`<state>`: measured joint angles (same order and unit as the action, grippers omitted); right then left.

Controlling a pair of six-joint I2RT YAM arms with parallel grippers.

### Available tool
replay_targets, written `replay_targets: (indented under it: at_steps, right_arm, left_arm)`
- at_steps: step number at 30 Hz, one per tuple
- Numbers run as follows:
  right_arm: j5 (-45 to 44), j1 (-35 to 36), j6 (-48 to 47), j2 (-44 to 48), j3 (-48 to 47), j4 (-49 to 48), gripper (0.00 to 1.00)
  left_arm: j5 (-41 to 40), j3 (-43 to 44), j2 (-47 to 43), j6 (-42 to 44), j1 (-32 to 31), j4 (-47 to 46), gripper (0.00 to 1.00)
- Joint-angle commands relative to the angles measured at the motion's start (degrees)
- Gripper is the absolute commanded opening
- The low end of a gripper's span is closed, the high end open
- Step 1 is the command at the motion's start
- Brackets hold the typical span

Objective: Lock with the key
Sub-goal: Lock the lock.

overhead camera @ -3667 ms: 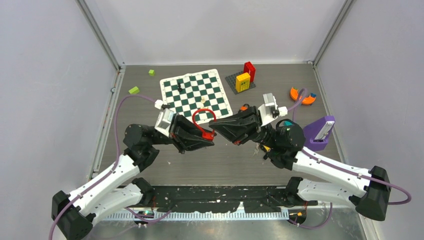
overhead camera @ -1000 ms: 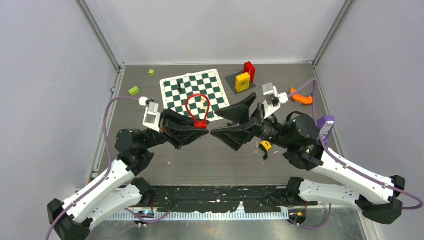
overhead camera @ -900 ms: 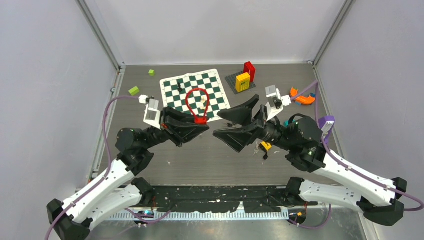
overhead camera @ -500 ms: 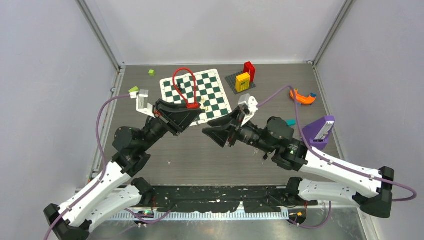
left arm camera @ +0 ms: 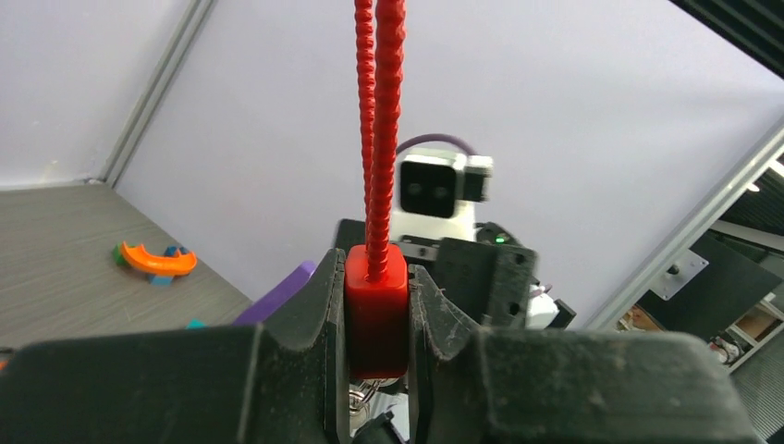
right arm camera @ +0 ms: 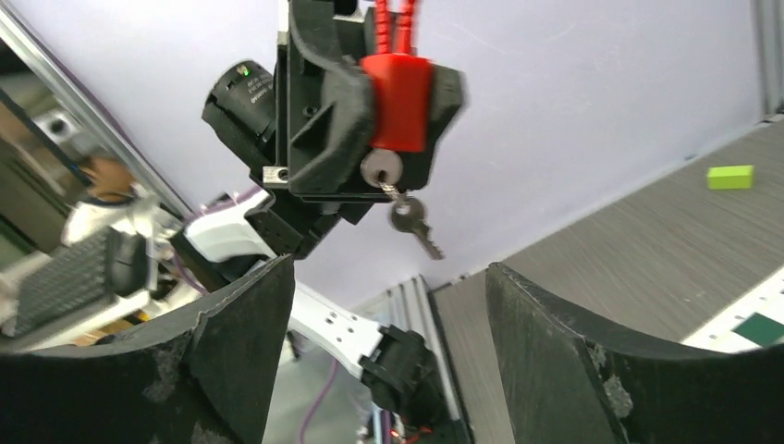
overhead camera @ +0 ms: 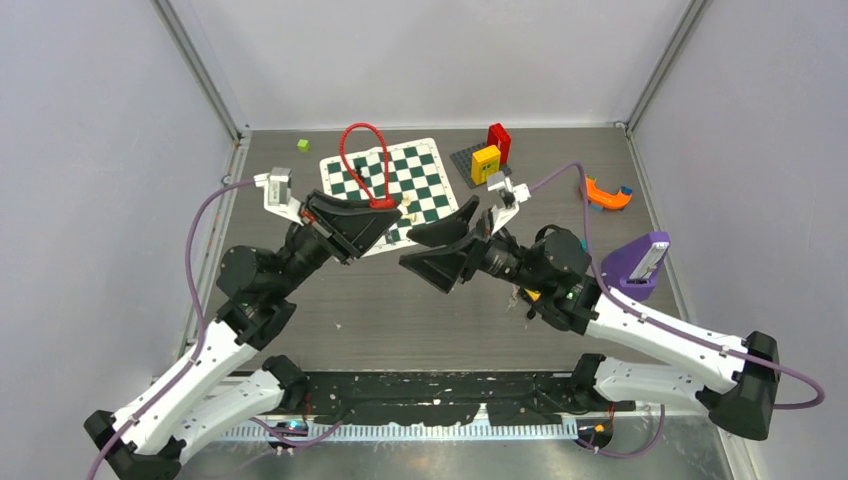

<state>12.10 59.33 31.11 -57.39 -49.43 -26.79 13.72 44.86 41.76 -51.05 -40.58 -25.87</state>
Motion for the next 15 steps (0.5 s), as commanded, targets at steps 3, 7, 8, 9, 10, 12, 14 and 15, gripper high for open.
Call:
replay_targets:
  at_steps: [3,7,8,9,10,12,14,15]
  right_arm:
    - [12.73,-7.97,21.16,-3.54,1.85,-19.87,0.80]
    - [15.74,-8.94,28.91,-7.64,0.51,-28.50,0.66]
    - [16.44,-9.00,30.59,-8.22,-0.04,-30.94,0.64]
    - [16.76,-8.98,31.42,-9.29,-0.22,-32.31,0.58]
    - [17.27,-8.97,32.77,-9.75,-0.60,-34.55,0.56]
    - [17.79,-9.02,34.06,-10.67,-0.84,-36.48,0.51]
    - [17.86,-9.00,34.83,-11.18,-0.61,-37.92,0.49]
    - [17.98,-8.98,35.16,-11.26,-0.55,-38.59,0.48]
  left_arm:
    - [7.10,5.46,1.76,-3.47,2.19,-1.97,0.00]
    - [9.74,5.21,3.47,-7.29,3.16,-5.65,0.00]
    - [10.04,4.97,3.83,-8.28,3.33,-6.60,0.00]
    - [10.26,4.71,4.12,-9.07,3.63,-7.60,0.00]
    - [10.50,4.38,4.33,-9.96,3.85,-8.52,0.00]
    - [10.92,3.88,4.78,-11.31,4.19,-10.31,0.00]
    - [11.45,3.58,4.90,-11.62,4.33,-11.69,0.00]
    - [11.50,3.63,4.91,-11.65,4.41,-11.72,0.00]
